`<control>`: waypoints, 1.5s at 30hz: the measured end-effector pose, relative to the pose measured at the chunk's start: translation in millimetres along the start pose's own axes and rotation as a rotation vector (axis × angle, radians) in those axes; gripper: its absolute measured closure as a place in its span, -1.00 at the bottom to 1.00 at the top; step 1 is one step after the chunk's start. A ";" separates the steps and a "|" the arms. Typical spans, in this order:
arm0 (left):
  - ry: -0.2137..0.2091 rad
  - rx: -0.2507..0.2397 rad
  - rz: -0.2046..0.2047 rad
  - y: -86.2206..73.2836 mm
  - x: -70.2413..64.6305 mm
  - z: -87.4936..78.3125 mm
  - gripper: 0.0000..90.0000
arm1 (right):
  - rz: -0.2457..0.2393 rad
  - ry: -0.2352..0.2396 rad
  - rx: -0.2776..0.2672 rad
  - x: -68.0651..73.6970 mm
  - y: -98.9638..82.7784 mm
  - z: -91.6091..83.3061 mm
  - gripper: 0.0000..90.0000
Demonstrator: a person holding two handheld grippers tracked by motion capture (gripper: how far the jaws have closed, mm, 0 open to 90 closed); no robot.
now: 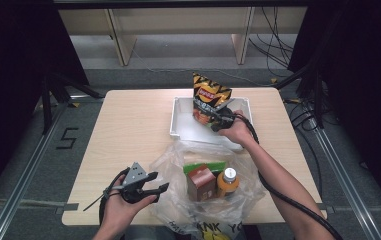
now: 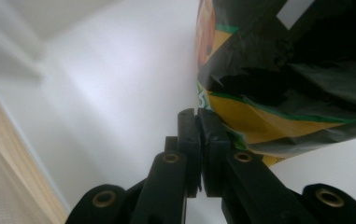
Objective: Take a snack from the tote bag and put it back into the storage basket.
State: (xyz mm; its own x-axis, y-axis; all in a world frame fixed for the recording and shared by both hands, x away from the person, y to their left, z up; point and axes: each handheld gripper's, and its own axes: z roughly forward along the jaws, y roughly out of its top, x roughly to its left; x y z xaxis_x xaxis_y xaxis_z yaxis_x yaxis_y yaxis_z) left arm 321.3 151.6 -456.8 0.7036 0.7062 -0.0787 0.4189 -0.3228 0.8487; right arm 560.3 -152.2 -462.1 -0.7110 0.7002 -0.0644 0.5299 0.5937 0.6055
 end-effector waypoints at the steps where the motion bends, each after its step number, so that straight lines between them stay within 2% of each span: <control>1: 0.005 0.001 0.004 0.1 -0.3 -0.4 -0.04 | -0.006 0.007 0.007 -0.2 0.2 -0.9 0.97; 7: -0.001 0.001 0.001 -0.3 -0.6 0.2 -0.04 | 0.001 0.009 0.014 3.2 -0.5 2.8 0.97; 9: -0.002 -0.001 0.000 -0.3 -0.9 0.2 -0.04 | -0.026 0.016 0.013 2.1 -0.8 3.7 0.97; 11: 0.003 -0.001 0.001 -0.2 -1.1 -0.2 -0.04 | -0.007 0.010 0.016 3.5 -0.7 4.9 0.97; 15: 0.004 -0.001 0.003 -0.1 -0.7 -0.6 -0.04 | -0.014 0.020 0.032 1.9 -1.4 5.0 0.97; 18: 0.004 0.001 -0.002 -0.3 -1.1 -0.8 -0.04 | -0.015 0.000 0.038 1.8 -2.2 6.8 0.96; 21: -0.001 -0.004 0.000 -0.8 -1.1 -0.2 -0.04 | -0.016 -0.001 0.045 0.9 -3.7 8.1 0.96; 22: 0.002 -0.006 0.000 -1.0 -1.3 0.0 -0.04 | -0.024 -0.024 0.042 0.4 -4.9 9.5 0.96; 23: -0.004 -0.004 -0.002 -1.1 -1.1 0.1 -0.04 | -0.031 -0.019 0.044 -1.0 -4.9 9.2 0.96; 28: -0.001 -0.005 -0.012 -1.3 -1.5 0.0 -0.04 | -0.007 -0.043 0.040 -5.4 -4.3 8.1 0.95; 30: 0.004 0.003 -0.006 -1.2 -1.1 -0.6 -0.04 | -0.003 -0.055 0.039 -7.0 -3.9 7.9 0.95; 31: 0.003 0.018 0.013 -1.0 0.3 -1.8 -0.04 | 0.003 -0.062 0.038 -7.6 -3.4 8.4 0.94; 33: 0.005 0.018 0.003 -1.3 -0.3 -1.8 -0.04 | -0.003 -0.067 0.032 -9.5 -3.2 8.6 0.94; 34: 0.004 0.018 0.015 -1.0 0.3 -1.9 -0.04 | 0.002 -0.075 0.034 -9.8 -2.9 8.4 0.93; 35: 0.002 -0.001 -0.004 -1.3 -1.2 -0.6 -0.04 | 0.016 -0.077 0.038 -9.2 -2.6 7.8 0.93; 36: 0.002 -0.002 -0.005 -1.4 -1.3 -0.5 -0.04 | 0.011 -0.074 0.043 -10.5 -2.1 6.3 0.93; 37: 0.004 0.006 -0.003 -1.3 -1.3 -0.9 -0.04 | 0.025 -0.082 0.041 -10.5 -1.6 5.9 0.93; 40: 0.000 0.005 0.001 -1.5 -0.7 -0.7 -0.04 | 0.026 -0.087 0.044 -11.5 -1.1 4.3 0.92; 41: 0.002 0.023 0.022 -1.2 0.7 -2.1 -0.04 | 0.029 -0.088 0.045 -11.6 -1.0 3.6 0.92; 44: 0.004 0.020 0.007 -1.4 0.0 -1.9 -0.04 | 0.021 -0.107 0.039 -13.7 -1.4 4.0 0.91; 45: 0.003 0.021 0.021 -1.1 0.8 -1.9 -0.04 | 0.034 -0.117 0.040 -14.1 -1.5 4.5 0.90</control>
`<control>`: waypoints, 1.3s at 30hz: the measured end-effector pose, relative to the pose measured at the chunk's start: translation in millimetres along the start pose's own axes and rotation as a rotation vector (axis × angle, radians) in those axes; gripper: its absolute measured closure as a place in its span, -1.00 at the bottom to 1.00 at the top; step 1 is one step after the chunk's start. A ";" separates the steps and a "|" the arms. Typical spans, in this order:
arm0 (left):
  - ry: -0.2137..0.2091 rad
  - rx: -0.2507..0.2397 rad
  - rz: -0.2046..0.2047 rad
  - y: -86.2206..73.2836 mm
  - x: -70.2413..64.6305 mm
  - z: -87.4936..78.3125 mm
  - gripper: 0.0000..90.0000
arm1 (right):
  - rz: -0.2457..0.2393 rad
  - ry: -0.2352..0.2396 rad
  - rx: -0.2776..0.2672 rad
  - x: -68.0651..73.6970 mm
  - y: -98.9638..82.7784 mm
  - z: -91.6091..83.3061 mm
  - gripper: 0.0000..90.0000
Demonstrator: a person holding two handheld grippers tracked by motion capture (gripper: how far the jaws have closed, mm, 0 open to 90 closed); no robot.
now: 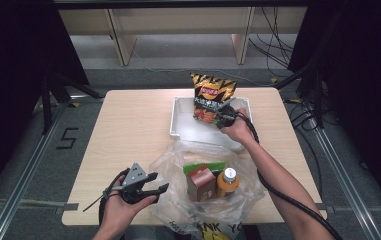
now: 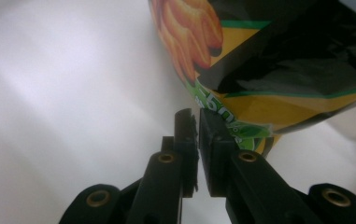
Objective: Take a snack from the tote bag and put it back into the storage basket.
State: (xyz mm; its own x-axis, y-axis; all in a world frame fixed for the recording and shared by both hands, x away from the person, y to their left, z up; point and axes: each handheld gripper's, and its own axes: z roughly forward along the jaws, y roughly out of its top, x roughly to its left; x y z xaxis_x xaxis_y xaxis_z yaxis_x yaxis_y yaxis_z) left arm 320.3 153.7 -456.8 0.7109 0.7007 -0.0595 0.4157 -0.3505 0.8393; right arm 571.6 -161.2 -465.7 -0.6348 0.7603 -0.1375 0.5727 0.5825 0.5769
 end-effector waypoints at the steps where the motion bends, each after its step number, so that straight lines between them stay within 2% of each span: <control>1: 0.000 -0.010 -0.014 -0.2 -1.1 0.8 -0.04 | 0.003 0.001 0.005 -0.5 -0.1 -0.6 0.90; 3: -0.005 -0.017 -0.021 -0.5 -1.5 1.5 -0.04 | 0.010 -0.014 0.012 -1.6 0.2 -1.3 0.90; 6: -0.005 -0.016 -0.021 -0.5 -1.4 1.5 -0.04 | 0.017 -0.007 0.007 -2.4 0.8 -2.6 0.90; 7: -0.002 0.000 -0.002 -0.2 -0.2 0.0 -0.04 | 0.013 -0.022 0.004 -3.3 0.8 -2.4 0.90; 8: 0.000 -0.015 -0.022 -0.3 -1.7 0.9 -0.04 | 0.026 -0.013 -0.002 -3.3 1.1 -2.6 0.90; 11: -0.005 -0.019 -0.023 0.0 -2.0 0.9 -0.04 | 0.028 -0.022 -0.004 -4.0 2.1 -4.8 0.89; 12: -0.006 -0.020 -0.023 0.1 -2.1 1.1 -0.04 | 0.013 -0.013 -0.004 -4.3 2.1 -5.8 0.88; 13: -0.004 -0.019 -0.021 0.1 -2.2 1.0 -0.04 | 0.031 -0.014 -0.004 -3.1 2.3 -6.4 0.87; 16: -0.006 -0.024 -0.021 -0.1 -2.0 1.7 -0.04 | 0.026 -0.007 -0.013 -2.9 2.2 -9.2 0.82; 18: -0.003 -0.020 -0.027 0.3 -2.3 1.0 -0.04 | 0.029 0.011 -0.023 -1.8 2.6 -12.9 0.78; 19: 0.000 -0.021 -0.028 0.4 -2.3 0.8 -0.04 | 0.038 -0.008 -0.059 -0.7 2.0 -12.2 0.75; 20: 0.008 -0.021 -0.039 0.5 -3.3 0.3 -0.04 | 0.021 0.004 -0.038 -1.5 2.8 -16.8 0.72; 22: 0.002 -0.024 -0.025 0.9 -2.1 0.1 -0.04 | 0.026 0.028 -0.054 0.8 3.2 -21.2 0.66; 23: 0.002 -0.026 -0.028 0.9 -2.4 0.0 -0.04 | 0.021 0.023 -0.063 1.4 3.1 -23.2 0.62; 24: 0.000 -0.031 -0.038 0.7 -3.0 0.3 -0.04 | 0.014 0.040 -0.056 2.0 3.4 -26.9 0.58; 25: 0.005 -0.027 -0.042 0.9 -3.4 0.0 -0.05 | 0.019 0.047 -0.078 4.5 3.7 -30.3 0.55; 26: 0.009 -0.025 -0.028 1.3 -2.9 -0.4 -0.05 | 0.035 0.052 -0.090 5.8 3.8 -32.7 0.53; 27: 0.008 -0.026 -0.029 1.5 -3.0 -0.4 -0.05 | 0.020 0.065 -0.076 6.6 4.4 -38.5 0.50; 28: 0.008 -0.027 -0.028 1.7 -3.2 -0.5 -0.05 | 0.018 0.065 -0.085 8.0 4.4 -42.5 0.48; 31: 0.009 -0.029 -0.040 2.1 -4.6 -0.7 -0.05 | 0.015 0.076 -0.111 11.1 3.6 -55.4 0.44; 33: 0.004 -0.021 -0.009 2.9 -2.7 -1.9 -0.05 | 0.014 0.085 -0.125 12.3 2.5 -64.9 0.43; 34: 0.004 -0.022 -0.008 3.2 -2.7 -2.0 -0.05 | 0.006 0.082 -0.143 12.6 1.5 -68.3 0.42; 35: 0.004 -0.036 -0.024 3.2 -4.0 -1.2 -0.05 | 0.011 0.086 -0.145 13.5 0.3 -73.3 0.41; 36: 0.002 -0.037 -0.024 3.3 -4.1 -1.1 -0.05 | -0.004 0.089 -0.146 12.9 -0.7 -78.7 0.41; 38: 0.003 -0.041 -0.026 3.1 -4.1 -0.9 -0.05 | -0.001 0.113 -0.132 13.1 -4.4 -90.0 0.40; 39: 0.002 -0.040 -0.026 3.1 -4.0 -1.0 -0.05 | -0.029 0.105 -0.170 12.6 -6.3 -91.6 0.40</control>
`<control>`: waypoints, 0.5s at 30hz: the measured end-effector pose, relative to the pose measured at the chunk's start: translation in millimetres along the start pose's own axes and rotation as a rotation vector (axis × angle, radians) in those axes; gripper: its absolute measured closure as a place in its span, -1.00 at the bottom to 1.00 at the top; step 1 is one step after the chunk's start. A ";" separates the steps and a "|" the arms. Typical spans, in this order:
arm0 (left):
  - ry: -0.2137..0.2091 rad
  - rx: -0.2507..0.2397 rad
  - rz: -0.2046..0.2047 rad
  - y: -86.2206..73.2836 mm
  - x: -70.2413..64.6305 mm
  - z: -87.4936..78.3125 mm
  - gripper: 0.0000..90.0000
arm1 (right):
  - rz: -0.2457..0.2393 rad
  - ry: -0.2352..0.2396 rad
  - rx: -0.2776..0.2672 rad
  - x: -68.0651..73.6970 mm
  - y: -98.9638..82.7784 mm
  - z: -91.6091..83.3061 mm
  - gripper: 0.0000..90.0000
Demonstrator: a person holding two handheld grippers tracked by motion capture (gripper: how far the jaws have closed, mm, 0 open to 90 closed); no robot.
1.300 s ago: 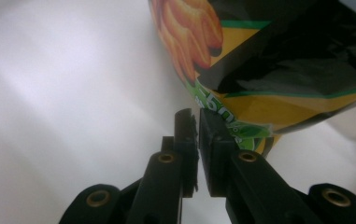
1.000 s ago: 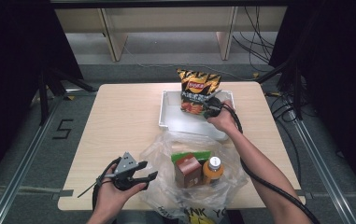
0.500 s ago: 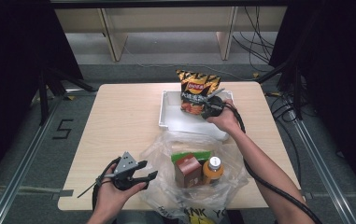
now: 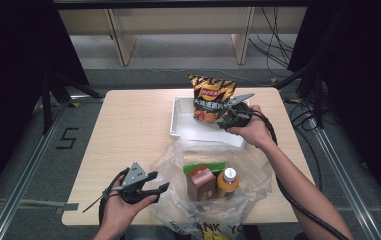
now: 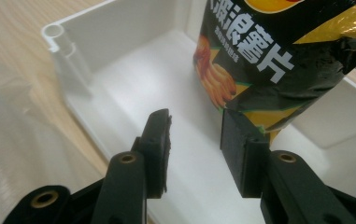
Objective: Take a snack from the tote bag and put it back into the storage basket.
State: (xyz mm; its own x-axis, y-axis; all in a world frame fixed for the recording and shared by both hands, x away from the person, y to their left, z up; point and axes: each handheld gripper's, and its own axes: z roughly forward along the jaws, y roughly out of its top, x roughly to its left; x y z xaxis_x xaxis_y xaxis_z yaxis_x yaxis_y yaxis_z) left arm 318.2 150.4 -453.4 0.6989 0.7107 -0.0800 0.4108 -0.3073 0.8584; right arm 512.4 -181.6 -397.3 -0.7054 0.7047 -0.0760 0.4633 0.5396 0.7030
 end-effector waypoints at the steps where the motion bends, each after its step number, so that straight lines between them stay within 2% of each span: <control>1: 0.009 0.004 -0.023 -0.3 -1.4 -0.3 -0.05 | 0.014 0.003 0.005 2.8 -1.7 -6.1 0.40; 2: 0.012 0.002 -0.007 0.2 -0.2 -0.7 -0.05 | 0.012 0.004 0.007 3.4 -2.7 -9.5 0.40; 3: 0.014 0.003 -0.008 0.4 0.0 -0.9 -0.05 | -0.019 0.012 -0.016 3.9 -4.1 -14.1 0.41; 9: 0.023 0.002 -0.010 1.0 -0.2 -1.3 -0.05 | -0.064 0.043 -0.043 14.8 -11.5 -35.2 0.42; 10: 0.018 -0.007 -0.009 0.8 -0.1 -0.8 -0.05 | -0.097 0.044 -0.050 17.0 -13.3 -38.3 0.42; 15: 0.020 -0.009 0.003 0.7 1.7 -0.6 -0.05 | -0.155 0.083 -0.042 31.4 -23.3 -54.4 0.42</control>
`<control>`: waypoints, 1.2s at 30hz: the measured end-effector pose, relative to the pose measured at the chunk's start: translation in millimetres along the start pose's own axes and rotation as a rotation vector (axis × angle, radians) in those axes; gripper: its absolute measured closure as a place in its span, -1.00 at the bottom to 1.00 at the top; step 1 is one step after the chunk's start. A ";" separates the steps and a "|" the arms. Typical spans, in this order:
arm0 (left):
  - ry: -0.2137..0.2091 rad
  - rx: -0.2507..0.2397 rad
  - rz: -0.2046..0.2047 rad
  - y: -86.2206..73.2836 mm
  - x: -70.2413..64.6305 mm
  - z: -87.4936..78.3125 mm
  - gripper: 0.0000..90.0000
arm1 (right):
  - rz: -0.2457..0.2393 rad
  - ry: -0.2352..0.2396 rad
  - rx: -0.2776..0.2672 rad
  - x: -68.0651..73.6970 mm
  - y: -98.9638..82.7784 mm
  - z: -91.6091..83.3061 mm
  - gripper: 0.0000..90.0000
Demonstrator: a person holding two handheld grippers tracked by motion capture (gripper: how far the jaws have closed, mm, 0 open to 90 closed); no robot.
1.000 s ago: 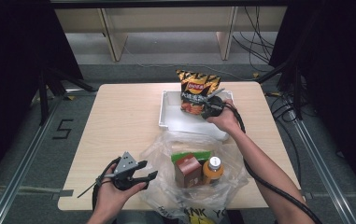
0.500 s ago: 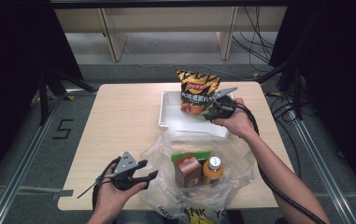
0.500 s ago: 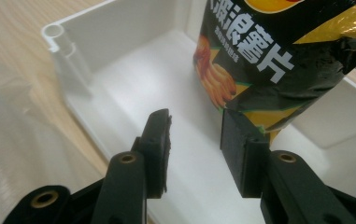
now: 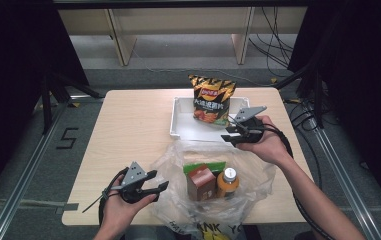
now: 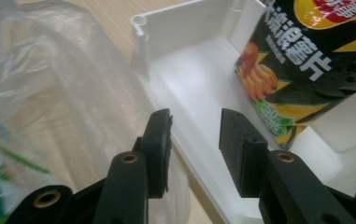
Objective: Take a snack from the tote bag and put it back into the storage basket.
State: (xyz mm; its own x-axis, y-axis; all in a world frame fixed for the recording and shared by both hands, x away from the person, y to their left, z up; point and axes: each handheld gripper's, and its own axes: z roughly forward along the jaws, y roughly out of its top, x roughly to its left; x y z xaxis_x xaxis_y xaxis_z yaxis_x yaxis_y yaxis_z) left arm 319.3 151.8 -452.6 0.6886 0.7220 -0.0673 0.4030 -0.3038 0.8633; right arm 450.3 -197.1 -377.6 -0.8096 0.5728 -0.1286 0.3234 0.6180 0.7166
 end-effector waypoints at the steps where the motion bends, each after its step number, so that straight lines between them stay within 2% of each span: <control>1: -0.001 -0.003 0.002 0.1 0.1 0.0 -0.05 | -0.012 0.001 -0.018 3.4 -2.1 -1.0 0.42; 3: 0.002 0.000 0.001 0.3 -0.1 -0.5 -0.05 | -0.043 0.003 -0.020 5.9 -4.8 -5.6 0.42; 5: 0.000 0.001 -0.001 -0.1 0.0 -0.1 -0.05 | -0.038 0.020 -0.022 9.9 -7.6 -9.8 0.41; 6: -0.002 0.002 -0.003 -0.3 -0.3 0.3 -0.05 | -0.058 0.032 -0.016 10.2 -8.0 -12.1 0.41; 7: -0.007 -0.001 -0.008 -0.7 -0.7 1.0 -0.05 | -0.054 0.023 -0.031 13.1 -9.2 -13.3 0.41; 8: -0.009 0.001 -0.009 -0.8 -0.9 1.1 -0.05 | -0.045 0.042 -0.016 14.5 -8.9 -17.2 0.40; 9: -0.010 0.002 -0.007 -0.7 -1.1 1.2 -0.05 | -0.057 0.030 -0.027 15.2 -9.1 -18.9 0.39; 11: -0.012 0.004 -0.003 -0.3 -1.2 1.2 -0.05 | -0.074 0.053 -0.036 18.9 -8.3 -22.8 0.38; 12: -0.012 0.003 -0.003 0.1 -1.2 1.3 -0.05 | -0.055 0.053 -0.038 22.0 -8.1 -25.0 0.38; 15: -0.016 0.001 -0.004 1.4 -1.3 2.3 -0.05 | -0.065 0.068 -0.041 29.8 -6.0 -28.8 0.35; 16: -0.016 0.001 -0.002 1.8 -1.1 2.4 -0.05 | -0.091 0.077 -0.050 31.5 -4.8 -29.1 0.35; 17: -0.017 0.002 0.001 2.0 -0.9 2.5 -0.05 | -0.076 0.078 -0.044 35.0 -3.9 -30.5 0.34; 18: -0.016 0.002 -0.001 2.0 -0.9 2.5 -0.05 | -0.092 0.096 -0.033 37.7 -2.4 -30.9 0.33; 19: -0.016 0.002 0.000 1.9 -0.8 2.5 -0.05 | -0.088 0.090 -0.026 39.8 -1.9 -30.9 0.33; 22: -0.013 0.003 -0.002 1.3 -0.4 1.9 -0.05 | -0.101 0.113 -0.015 44.2 0.1 -29.7 0.31; 24: -0.011 0.003 -0.003 1.2 -0.1 1.3 -0.05 | -0.133 0.117 -0.023 45.4 1.2 -27.5 0.30; 26: -0.009 -0.002 -0.015 1.2 -0.7 1.1 -0.05 | -0.109 0.126 -0.013 48.3 1.5 -27.8 0.30; 27: -0.010 -0.004 -0.013 1.5 -0.8 1.0 -0.05 | -0.136 0.134 -0.016 48.1 1.9 -26.5 0.30; 29: -0.004 -0.001 -0.016 1.6 -1.8 0.3 -0.05 | -0.128 0.134 -0.007 49.6 1.4 -25.9 0.29; 30: -0.007 0.000 0.001 2.0 -1.0 0.1 -0.05 | -0.141 0.147 0.001 49.2 1.5 -25.8 0.29; 31: -0.012 -0.004 0.002 2.2 -1.0 0.2 -0.05 | -0.138 0.141 -0.004 49.9 1.0 -25.1 0.29; 33: -0.010 -0.009 -0.015 2.4 -2.0 0.0 -0.05 | -0.136 0.149 0.000 49.9 1.2 -25.3 0.29; 34: -0.007 -0.005 -0.012 2.3 -2.0 0.0 -0.05 | -0.121 0.147 0.006 50.7 0.8 -25.6 0.29; 35: -0.012 -0.004 0.005 2.3 -1.1 0.3 -0.05 | -0.120 0.146 0.012 50.7 0.8 -25.6 0.29; 36: -0.007 0.001 0.002 2.1 -1.8 0.0 -0.05 | -0.128 0.148 0.013 50.6 0.9 -25.4 0.29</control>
State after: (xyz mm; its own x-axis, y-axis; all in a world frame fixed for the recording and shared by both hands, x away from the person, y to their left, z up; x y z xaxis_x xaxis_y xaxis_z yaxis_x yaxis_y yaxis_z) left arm 318.8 149.9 -450.7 0.6939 0.7167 -0.0688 0.4016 -0.3060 0.8632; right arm 397.2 -181.3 -366.1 -0.9074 0.4040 -0.1156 0.2184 0.6884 0.6917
